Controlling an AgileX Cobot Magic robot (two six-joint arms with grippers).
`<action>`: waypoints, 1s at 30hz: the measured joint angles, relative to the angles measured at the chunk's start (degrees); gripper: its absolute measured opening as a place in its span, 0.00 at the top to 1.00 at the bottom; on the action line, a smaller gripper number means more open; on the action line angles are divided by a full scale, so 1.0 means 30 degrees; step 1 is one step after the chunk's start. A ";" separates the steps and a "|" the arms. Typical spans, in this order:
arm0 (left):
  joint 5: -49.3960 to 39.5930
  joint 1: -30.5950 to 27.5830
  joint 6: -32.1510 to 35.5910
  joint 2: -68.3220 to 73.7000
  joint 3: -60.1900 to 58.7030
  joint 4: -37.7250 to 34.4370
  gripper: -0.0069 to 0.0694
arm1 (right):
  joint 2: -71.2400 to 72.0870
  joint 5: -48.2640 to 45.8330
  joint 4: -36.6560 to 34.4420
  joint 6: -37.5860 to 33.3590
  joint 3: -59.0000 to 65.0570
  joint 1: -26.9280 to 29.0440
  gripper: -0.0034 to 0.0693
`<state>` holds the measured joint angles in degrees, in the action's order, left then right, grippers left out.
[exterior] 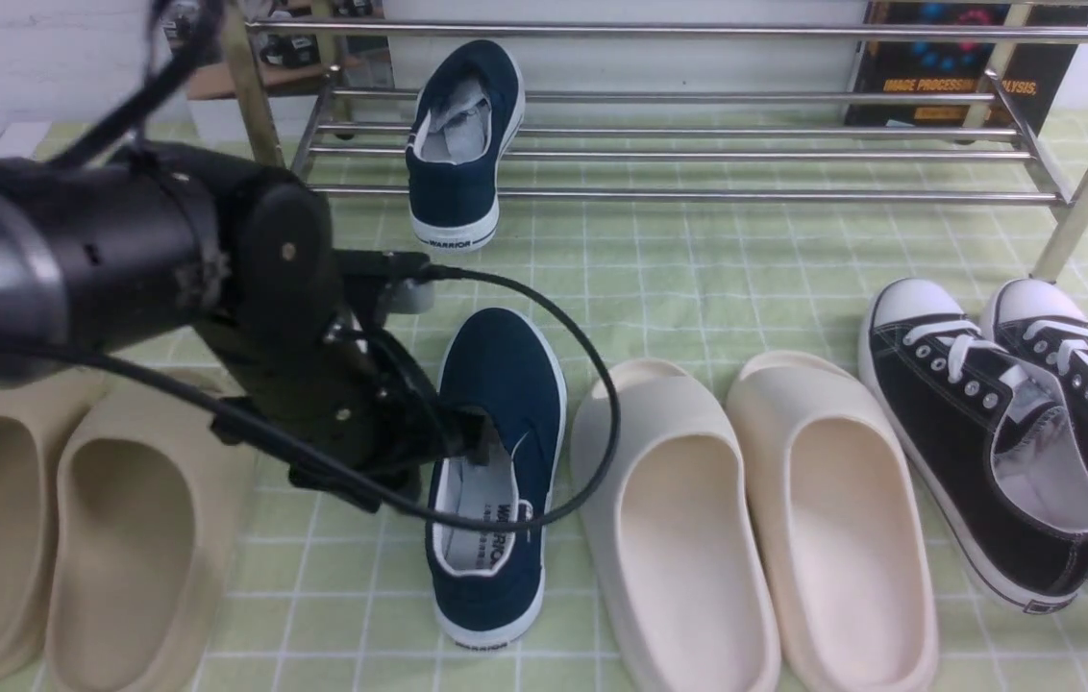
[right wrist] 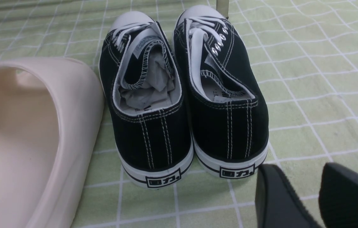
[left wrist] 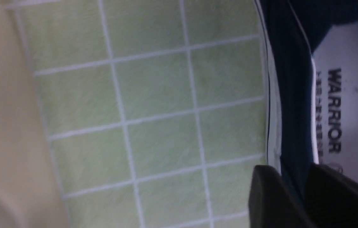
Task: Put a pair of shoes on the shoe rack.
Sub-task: Use the left arm to grab the shoe closest to it, then use the left arm to put a shoe into the shoe rack
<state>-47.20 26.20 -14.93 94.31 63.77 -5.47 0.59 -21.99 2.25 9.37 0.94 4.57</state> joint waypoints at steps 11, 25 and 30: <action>0.1185 0.0014 0.0000 0.2695 0.0004 -0.0896 0.51 | 0.0000 0.0000 0.0000 0.0000 0.0000 0.0000 0.61; -0.2621 0.0108 0.0479 0.0752 0.3956 -0.0686 0.92 | 0.0000 0.0000 0.0000 0.0000 0.0000 0.0000 0.61; -0.3365 -0.0370 0.0821 0.1935 0.7763 -0.1591 0.92 | 0.0000 0.0000 0.0000 0.0000 0.0000 0.0000 0.61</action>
<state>-57.30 25.09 -12.46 100.11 87.06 -10.25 0.59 -21.99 2.25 9.37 0.94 4.57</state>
